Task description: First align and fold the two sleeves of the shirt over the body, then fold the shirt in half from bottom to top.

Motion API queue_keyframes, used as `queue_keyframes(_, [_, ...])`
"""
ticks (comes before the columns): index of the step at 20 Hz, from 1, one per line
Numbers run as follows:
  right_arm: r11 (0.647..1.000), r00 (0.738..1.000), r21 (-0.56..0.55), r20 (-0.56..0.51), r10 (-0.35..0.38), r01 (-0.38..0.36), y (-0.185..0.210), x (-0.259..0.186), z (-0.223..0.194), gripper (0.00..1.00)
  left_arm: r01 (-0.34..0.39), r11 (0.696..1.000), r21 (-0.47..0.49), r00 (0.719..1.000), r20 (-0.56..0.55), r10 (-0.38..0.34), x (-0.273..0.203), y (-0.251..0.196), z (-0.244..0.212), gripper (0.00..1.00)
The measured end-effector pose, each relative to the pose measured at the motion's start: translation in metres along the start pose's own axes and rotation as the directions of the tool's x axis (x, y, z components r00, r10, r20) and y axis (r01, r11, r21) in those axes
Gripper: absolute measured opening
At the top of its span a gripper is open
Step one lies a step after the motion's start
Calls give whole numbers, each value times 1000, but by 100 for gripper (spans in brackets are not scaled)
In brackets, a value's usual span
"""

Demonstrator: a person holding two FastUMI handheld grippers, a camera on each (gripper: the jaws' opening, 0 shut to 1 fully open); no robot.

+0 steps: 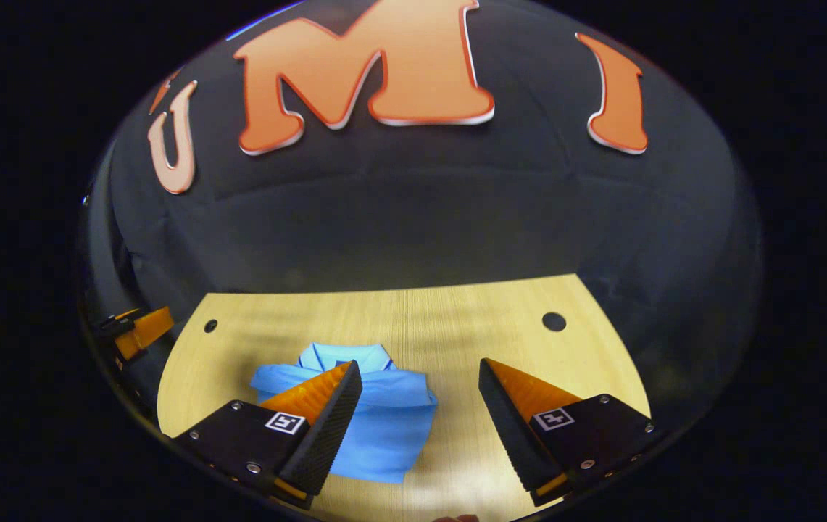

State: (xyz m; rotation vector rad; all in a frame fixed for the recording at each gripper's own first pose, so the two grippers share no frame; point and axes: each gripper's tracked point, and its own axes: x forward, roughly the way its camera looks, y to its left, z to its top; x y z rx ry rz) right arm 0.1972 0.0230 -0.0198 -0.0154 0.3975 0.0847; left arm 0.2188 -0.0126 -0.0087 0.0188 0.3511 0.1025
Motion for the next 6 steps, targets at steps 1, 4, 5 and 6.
queue_keyframes(1, [1000,999,0,34,13,-13,-1,-18,6,98,-3,1000,2,999,39,3,-23,3,14,100])
queue_keyframes(4, [999,989,-15,144,40,-39,-2,-76,25,98,-1,1000,-16,990,140,3,-78,0,31,100])
queue_keyframes(5, [999,983,-25,178,49,-45,-2,-90,28,98,-2,1000,-21,986,169,5,-95,-1,34,100])
queue_keyframes(6, [998,976,-37,213,48,-41,-3,-105,31,98,-6,1000,-24,981,195,11,-111,0,37,100])
